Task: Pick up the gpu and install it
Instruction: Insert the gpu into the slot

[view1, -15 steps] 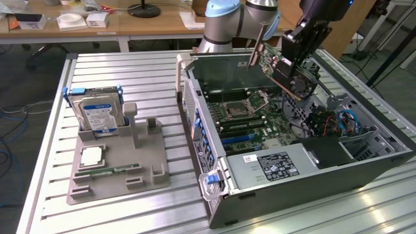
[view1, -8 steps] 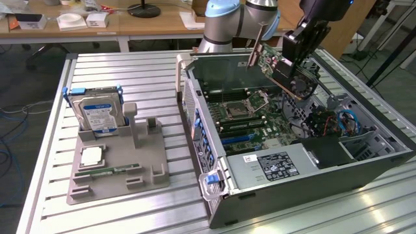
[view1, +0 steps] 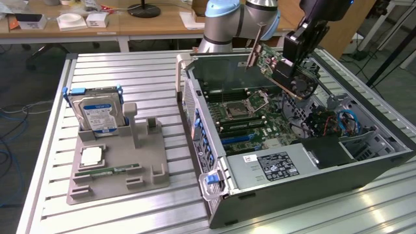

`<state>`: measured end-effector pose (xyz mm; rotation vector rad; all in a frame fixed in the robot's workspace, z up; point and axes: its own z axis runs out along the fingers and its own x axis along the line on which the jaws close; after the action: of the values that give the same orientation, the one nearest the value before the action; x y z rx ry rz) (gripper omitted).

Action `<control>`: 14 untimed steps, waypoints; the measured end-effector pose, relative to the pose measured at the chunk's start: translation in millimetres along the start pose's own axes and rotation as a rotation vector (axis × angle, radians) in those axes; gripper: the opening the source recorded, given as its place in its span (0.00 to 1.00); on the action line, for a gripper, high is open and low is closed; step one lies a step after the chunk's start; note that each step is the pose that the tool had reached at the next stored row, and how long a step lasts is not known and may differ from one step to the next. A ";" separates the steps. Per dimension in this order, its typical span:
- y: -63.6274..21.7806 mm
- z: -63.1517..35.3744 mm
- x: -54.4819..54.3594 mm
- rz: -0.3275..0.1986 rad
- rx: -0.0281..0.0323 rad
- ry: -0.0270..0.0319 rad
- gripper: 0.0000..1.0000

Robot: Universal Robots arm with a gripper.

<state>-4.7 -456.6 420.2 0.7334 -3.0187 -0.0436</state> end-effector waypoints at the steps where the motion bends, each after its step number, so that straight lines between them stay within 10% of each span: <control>1: 0.0 0.0 0.0 -0.006 0.0001 0.0002 0.26; 14: 0.0 0.0 0.0 -0.080 0.0021 0.0028 0.26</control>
<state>-4.8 -456.6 420.1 0.8531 -2.9859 -0.0415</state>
